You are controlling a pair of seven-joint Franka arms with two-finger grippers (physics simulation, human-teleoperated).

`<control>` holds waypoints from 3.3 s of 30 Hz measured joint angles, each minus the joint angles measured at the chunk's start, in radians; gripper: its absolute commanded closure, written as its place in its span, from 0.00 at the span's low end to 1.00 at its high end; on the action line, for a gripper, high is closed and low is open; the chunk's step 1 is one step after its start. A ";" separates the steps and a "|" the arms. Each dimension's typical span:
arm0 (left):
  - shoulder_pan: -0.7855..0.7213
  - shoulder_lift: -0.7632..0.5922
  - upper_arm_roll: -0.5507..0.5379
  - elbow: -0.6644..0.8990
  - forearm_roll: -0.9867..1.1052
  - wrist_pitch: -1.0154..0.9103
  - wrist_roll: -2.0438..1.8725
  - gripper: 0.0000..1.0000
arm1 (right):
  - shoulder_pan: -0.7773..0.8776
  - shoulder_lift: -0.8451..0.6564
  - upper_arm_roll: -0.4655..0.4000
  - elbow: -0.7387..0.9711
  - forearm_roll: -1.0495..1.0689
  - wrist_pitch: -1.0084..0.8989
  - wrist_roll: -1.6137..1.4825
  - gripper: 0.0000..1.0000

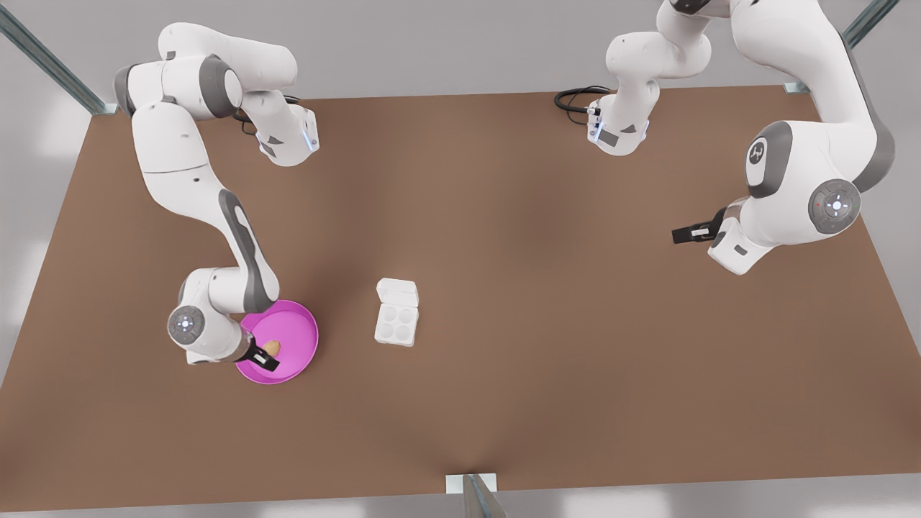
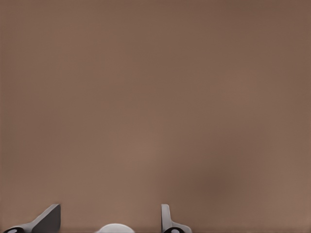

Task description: Pack egg into the box and close the box lid

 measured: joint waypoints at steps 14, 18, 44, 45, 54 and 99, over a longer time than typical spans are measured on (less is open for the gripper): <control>0.004 0.015 0.000 0.000 0.017 -0.009 -0.002 0.00 | 0.003 0.045 0.001 -0.003 -0.005 0.005 0.016 0.00; 0.003 0.019 0.000 0.000 0.018 -0.010 -0.002 0.00 | 0.003 0.055 0.003 0.000 -0.005 0.006 0.017 0.00; -0.001 0.015 -0.025 0.028 0.019 -0.033 -0.016 0.00 | 0.004 0.064 0.007 0.019 -0.005 -0.021 0.005 0.30; -0.001 0.015 -0.025 0.029 0.019 -0.034 -0.017 0.00 | 0.004 0.064 0.007 0.020 -0.004 -0.022 0.004 0.31; -0.001 0.015 -0.025 0.028 0.019 -0.037 -0.022 0.00 | 0.004 0.065 0.008 0.029 -0.001 -0.037 -0.006 0.38; 0.000 0.017 -0.043 0.028 0.046 -0.056 -0.054 0.00 | 0.001 0.077 0.062 0.195 0.134 -0.196 -0.038 0.49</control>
